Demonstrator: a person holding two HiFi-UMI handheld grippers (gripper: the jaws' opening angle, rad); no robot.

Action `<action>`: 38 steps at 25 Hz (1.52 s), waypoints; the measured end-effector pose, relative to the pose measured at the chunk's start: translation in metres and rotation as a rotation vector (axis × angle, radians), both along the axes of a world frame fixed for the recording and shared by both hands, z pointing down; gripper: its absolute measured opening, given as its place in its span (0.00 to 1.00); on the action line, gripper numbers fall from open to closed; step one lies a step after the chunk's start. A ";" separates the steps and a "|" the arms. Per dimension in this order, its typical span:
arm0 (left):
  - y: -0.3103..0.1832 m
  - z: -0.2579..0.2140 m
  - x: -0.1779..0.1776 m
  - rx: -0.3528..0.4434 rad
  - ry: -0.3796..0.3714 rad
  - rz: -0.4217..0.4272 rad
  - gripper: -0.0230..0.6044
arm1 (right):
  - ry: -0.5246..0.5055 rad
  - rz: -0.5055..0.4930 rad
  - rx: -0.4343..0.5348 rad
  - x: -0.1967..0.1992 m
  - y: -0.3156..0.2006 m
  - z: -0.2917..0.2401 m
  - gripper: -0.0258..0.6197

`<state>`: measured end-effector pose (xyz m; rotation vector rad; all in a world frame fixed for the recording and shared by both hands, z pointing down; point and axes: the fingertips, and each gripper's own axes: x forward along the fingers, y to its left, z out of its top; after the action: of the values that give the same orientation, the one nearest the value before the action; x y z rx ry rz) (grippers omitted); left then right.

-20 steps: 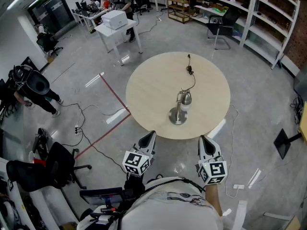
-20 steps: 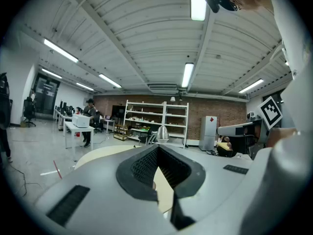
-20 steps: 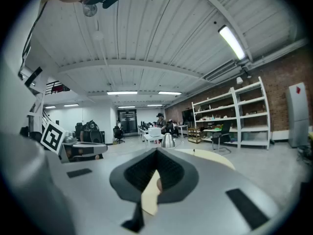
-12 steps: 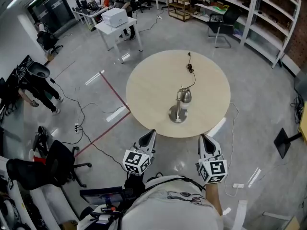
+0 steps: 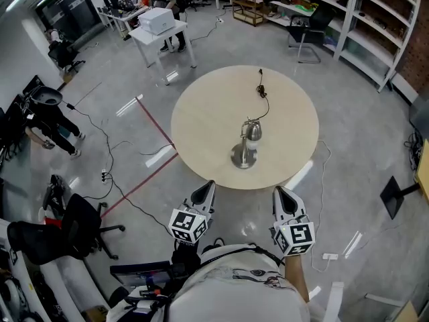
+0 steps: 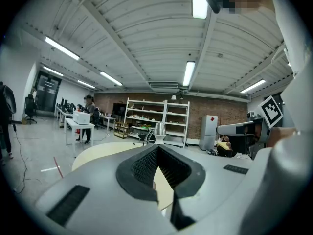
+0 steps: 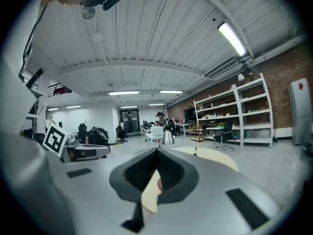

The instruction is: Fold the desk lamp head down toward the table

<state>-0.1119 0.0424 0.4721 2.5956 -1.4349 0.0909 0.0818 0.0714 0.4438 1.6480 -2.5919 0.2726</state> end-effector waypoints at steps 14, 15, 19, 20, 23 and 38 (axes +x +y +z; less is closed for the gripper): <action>0.010 0.048 0.064 -0.118 -0.032 0.033 0.04 | -0.043 -0.091 -0.115 0.022 0.002 0.043 0.05; 0.008 0.050 0.064 -0.125 -0.033 0.034 0.04 | -0.049 -0.087 -0.122 0.024 -0.001 0.045 0.05; -0.011 0.049 0.052 -0.122 -0.034 0.052 0.04 | -0.061 -0.069 -0.127 0.013 -0.022 0.048 0.05; -0.019 0.049 0.048 -0.119 -0.031 0.056 0.04 | -0.058 -0.064 -0.122 0.010 -0.030 0.046 0.05; -0.050 0.044 0.039 -0.102 -0.022 0.072 0.04 | -0.060 -0.031 -0.098 0.004 -0.055 0.038 0.05; -0.139 0.039 0.008 -0.132 -0.041 0.230 0.04 | -0.048 0.135 -0.052 -0.015 -0.143 0.014 0.05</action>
<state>-0.1042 -0.0970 0.5112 2.6512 -1.0959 0.2605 0.0669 -0.0718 0.4578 1.8224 -2.4878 0.3882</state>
